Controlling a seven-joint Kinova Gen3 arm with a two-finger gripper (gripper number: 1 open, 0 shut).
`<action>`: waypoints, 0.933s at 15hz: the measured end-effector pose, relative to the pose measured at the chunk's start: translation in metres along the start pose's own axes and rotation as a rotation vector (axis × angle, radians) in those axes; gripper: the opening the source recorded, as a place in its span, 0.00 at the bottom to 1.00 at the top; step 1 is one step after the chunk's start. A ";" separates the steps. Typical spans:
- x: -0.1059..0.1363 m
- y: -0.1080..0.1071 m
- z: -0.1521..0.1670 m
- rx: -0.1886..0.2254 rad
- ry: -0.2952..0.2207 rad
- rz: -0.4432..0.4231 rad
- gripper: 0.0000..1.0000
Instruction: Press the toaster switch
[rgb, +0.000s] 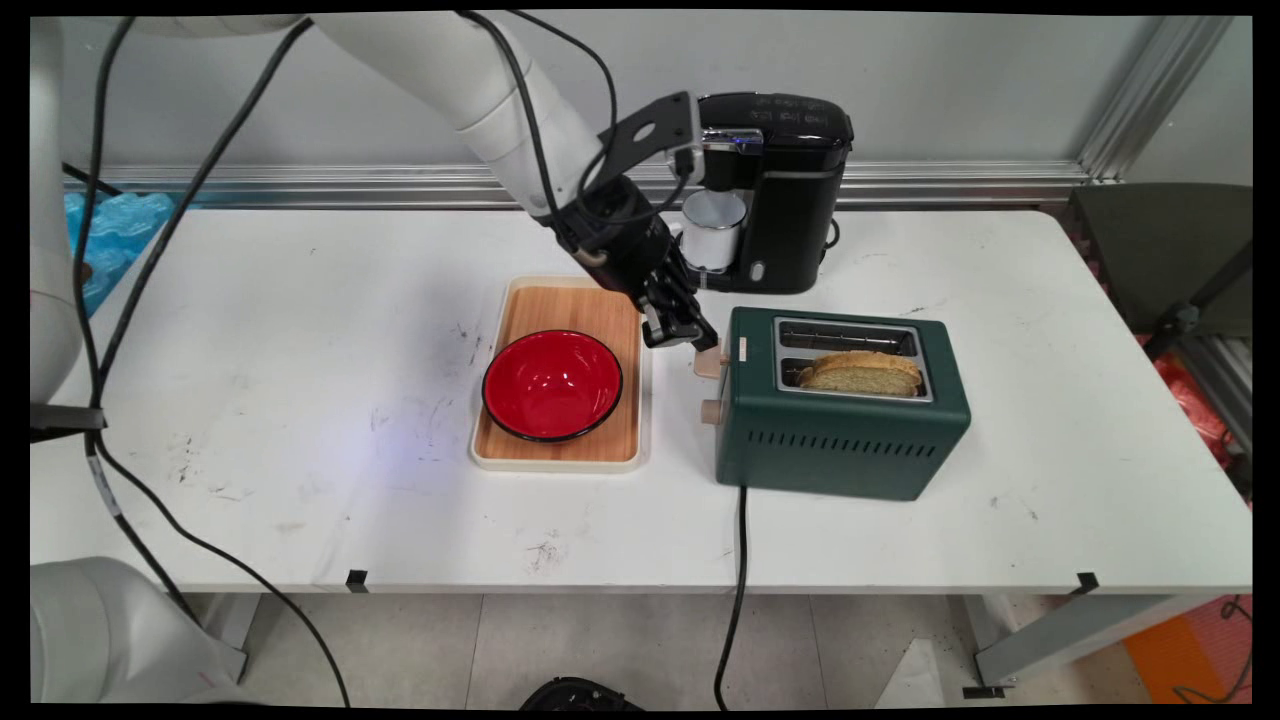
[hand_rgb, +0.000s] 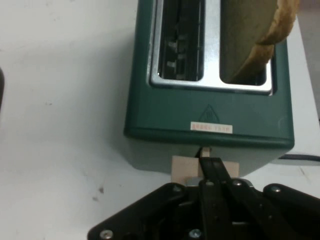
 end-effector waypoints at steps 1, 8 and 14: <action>0.000 -0.001 0.003 0.000 0.000 -0.003 0.00; -0.003 -0.005 0.023 -0.002 -0.005 -0.022 0.00; -0.009 -0.005 0.033 -0.011 -0.013 -0.031 0.00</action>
